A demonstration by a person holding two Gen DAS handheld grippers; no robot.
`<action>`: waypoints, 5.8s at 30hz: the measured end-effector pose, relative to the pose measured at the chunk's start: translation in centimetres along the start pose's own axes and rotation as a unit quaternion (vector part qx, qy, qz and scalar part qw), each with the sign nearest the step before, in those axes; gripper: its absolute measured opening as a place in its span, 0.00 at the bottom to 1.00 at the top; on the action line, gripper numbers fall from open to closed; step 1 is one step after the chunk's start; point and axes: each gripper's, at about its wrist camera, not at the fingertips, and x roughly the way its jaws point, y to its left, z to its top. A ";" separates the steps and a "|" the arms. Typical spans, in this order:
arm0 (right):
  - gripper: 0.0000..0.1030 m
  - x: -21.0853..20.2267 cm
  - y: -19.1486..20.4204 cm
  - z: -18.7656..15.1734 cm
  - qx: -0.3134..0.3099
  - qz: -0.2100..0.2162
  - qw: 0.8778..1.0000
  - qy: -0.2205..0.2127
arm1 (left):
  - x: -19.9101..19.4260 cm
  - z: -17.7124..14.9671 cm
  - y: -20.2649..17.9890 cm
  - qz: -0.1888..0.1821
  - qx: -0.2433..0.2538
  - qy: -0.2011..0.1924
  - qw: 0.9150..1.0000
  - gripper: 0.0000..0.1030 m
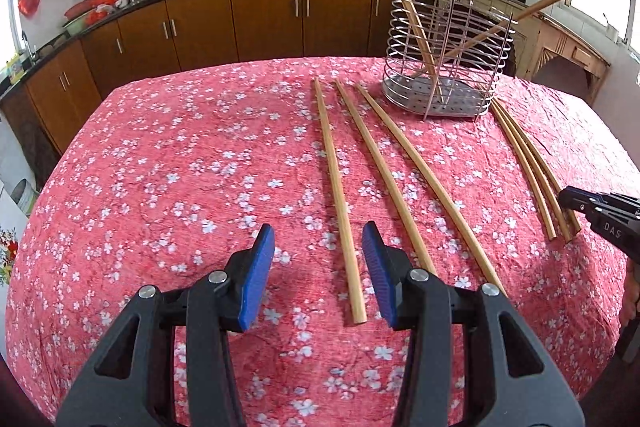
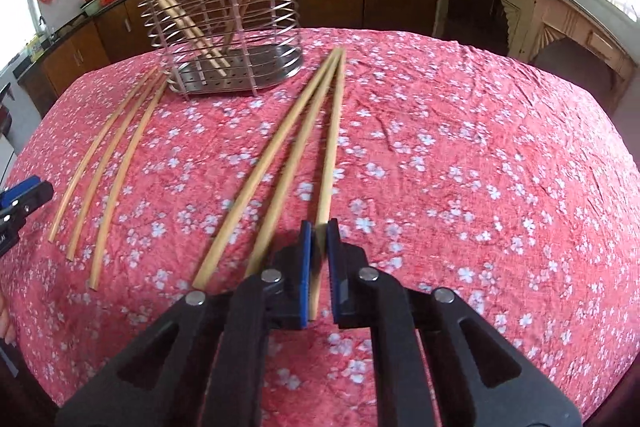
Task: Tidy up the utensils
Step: 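Close the right tool on a chopstick while the left tool grasps another, then lift both held chopsticks and carry them over the wire holder, then open both tools to drop the chopsticks into the wire holder, then move both open tools back over the loose chopsticks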
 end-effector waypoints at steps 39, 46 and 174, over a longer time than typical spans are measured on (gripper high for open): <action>0.17 1.2 -8.4 1.8 0.068 -0.066 0.995 -0.018 | 4.4 1.9 5.9 0.037 -0.014 0.040 0.998 0.42; 0.17 0.6 -8.5 1.0 0.072 -0.065 0.995 -0.018 | 3.3 0.8 5.2 0.037 -0.011 0.040 0.998 0.35; 0.28 -5.9 -3.9 1.1 0.035 0.034 0.997 -0.055 | -5.2 3.4 0.6 0.012 -0.007 -0.099 0.995 0.59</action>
